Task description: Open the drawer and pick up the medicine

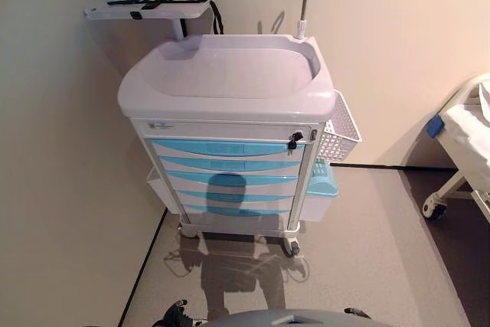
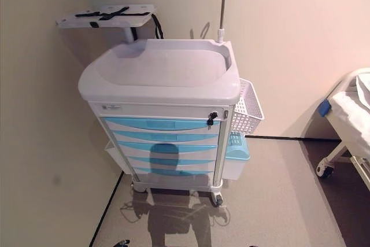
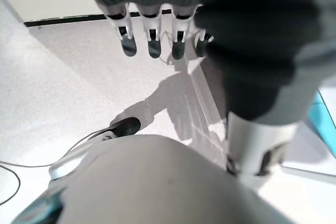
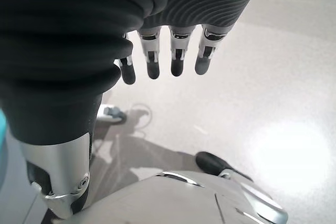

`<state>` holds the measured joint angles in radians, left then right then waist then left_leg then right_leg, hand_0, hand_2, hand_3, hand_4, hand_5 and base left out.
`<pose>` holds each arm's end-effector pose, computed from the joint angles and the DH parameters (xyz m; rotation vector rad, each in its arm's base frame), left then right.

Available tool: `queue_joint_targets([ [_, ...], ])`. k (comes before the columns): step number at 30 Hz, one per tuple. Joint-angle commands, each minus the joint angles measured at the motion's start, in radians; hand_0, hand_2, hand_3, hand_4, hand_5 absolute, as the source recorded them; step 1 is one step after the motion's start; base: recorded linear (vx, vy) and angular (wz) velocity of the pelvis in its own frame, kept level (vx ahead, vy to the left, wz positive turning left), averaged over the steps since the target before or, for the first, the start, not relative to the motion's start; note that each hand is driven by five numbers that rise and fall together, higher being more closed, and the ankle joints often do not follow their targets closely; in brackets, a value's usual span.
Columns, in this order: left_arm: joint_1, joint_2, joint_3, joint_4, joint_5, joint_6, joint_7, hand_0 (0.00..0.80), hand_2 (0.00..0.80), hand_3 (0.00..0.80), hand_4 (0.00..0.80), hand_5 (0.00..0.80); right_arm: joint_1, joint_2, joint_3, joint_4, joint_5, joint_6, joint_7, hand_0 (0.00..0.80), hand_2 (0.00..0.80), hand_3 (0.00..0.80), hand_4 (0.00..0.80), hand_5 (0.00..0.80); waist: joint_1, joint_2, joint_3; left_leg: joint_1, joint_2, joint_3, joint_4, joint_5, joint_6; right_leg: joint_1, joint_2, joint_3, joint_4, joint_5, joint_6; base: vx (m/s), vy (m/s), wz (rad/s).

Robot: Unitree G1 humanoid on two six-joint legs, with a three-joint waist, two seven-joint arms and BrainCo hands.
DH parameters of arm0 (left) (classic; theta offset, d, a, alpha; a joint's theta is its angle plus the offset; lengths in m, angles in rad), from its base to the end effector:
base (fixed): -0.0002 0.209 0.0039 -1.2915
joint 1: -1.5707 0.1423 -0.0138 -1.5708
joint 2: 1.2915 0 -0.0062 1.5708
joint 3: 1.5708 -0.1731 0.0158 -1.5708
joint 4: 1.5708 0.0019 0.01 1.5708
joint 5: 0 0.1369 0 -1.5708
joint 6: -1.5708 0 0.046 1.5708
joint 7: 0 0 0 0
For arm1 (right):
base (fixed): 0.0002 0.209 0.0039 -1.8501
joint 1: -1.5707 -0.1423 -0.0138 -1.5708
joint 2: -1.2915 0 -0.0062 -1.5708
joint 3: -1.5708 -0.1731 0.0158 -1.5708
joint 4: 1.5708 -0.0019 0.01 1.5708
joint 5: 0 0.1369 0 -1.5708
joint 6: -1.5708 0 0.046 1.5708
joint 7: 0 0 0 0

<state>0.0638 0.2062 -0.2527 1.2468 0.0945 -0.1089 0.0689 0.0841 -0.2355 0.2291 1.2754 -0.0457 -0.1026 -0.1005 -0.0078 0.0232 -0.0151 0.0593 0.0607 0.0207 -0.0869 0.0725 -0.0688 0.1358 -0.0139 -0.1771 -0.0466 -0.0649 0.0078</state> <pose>0.0482 0.2033 -0.1109 0.4318 1.2007 -0.1100 0.0359 -0.2167 -0.1102 -0.4271 1.2531 0.0058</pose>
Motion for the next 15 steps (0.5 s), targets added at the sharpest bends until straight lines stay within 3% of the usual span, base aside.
queue_joint_targets([
  [1,-0.051,-0.023,0.001,0.059,0.004,-0.009,0.0,0.0,0.0,0.0,0.0,0.0,-0.049,0.008,-0.012,0.018,0.006,-0.004,-0.011,0.0,0.0,0.0,0.0,0.0,0.031,-0.046,0.013,-0.005,-0.085,0.001,0.0,-0.055,0.058,-0.075,-0.058,-0.02,0.0,0.106,0.093,-0.006,-0.003,0.05],
  [8,-0.058,-0.013,-0.014,0.044,0.013,-0.006,-0.009,0.0,0.0,0.0,0.0,0.0,-0.062,0.0,-0.006,0.015,0.001,0.002,-0.015,0.0,0.0,0.0,0.0,0.0,0.029,-0.047,0.014,-0.007,-0.083,0.0,0.0,-0.051,0.057,-0.079,-0.06,-0.016,0.005,0.107,0.092,-0.011,-0.011,0.01],
  [15,-0.038,-0.008,0.0,0.039,-0.015,-0.015,-0.016,0.0,0.0,0.0,0.0,0.0,-0.068,0.001,0.013,0.022,-0.017,0.0,-0.014,0.0,0.0,0.0,0.0,0.0,0.005,-0.049,0.004,0.016,-0.083,0.03,0.0,-0.056,0.059,-0.066,-0.06,0.008,0.005,0.105,0.085,-0.001,-0.006,-0.01],
])
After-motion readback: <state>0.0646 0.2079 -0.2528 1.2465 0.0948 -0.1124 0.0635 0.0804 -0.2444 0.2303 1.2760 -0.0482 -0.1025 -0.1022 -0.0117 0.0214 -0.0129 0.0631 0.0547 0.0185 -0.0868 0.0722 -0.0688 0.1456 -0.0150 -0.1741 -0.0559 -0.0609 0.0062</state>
